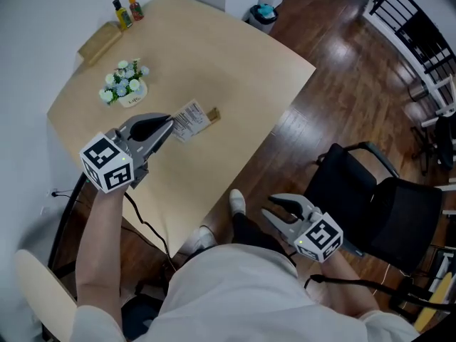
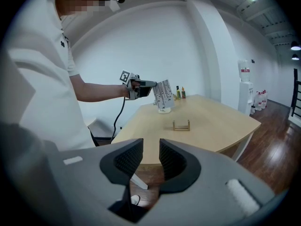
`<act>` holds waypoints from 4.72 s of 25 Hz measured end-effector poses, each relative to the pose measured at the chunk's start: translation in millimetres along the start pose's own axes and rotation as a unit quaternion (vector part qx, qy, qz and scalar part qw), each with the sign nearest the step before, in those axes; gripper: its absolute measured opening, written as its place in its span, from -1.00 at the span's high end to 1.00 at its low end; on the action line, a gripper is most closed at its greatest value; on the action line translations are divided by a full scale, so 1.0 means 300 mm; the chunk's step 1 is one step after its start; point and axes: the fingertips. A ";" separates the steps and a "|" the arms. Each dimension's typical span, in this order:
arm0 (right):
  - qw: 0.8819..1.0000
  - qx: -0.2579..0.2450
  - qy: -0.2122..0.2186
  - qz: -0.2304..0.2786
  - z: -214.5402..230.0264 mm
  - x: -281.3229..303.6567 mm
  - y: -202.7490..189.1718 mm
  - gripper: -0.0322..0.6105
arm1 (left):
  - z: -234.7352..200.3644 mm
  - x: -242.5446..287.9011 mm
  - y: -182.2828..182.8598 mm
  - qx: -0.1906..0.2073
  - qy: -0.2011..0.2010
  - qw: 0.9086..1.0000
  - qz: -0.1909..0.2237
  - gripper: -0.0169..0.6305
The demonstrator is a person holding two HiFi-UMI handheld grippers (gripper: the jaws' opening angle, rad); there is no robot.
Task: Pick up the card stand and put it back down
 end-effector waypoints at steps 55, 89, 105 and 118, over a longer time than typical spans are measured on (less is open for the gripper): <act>0.997 0.048 0.002 -0.060 0.251 0.023 -0.087 0.55 | -0.294 0.262 -0.299 -0.013 -0.007 0.998 -0.061 0.89; 0.996 0.059 0.011 -0.065 0.269 -0.008 -0.138 0.55 | -0.283 0.285 -0.450 -0.006 -0.001 0.996 -0.092 0.89; 0.996 0.053 0.030 -0.064 0.286 -0.008 -0.131 0.55 | -0.308 0.253 -0.453 0.004 0.038 0.995 -0.097 0.78; 0.993 -0.010 0.114 -0.026 0.329 0.120 -0.049 0.55 | -0.093 -0.198 -0.273 -0.041 0.251 0.967 -0.004 0.89</act>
Point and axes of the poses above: the fingertips, and each gripper's own axes: x forward along the fingers, z to its right, y out of its top, and after that the axes turned 12 degrees about z, right-handed
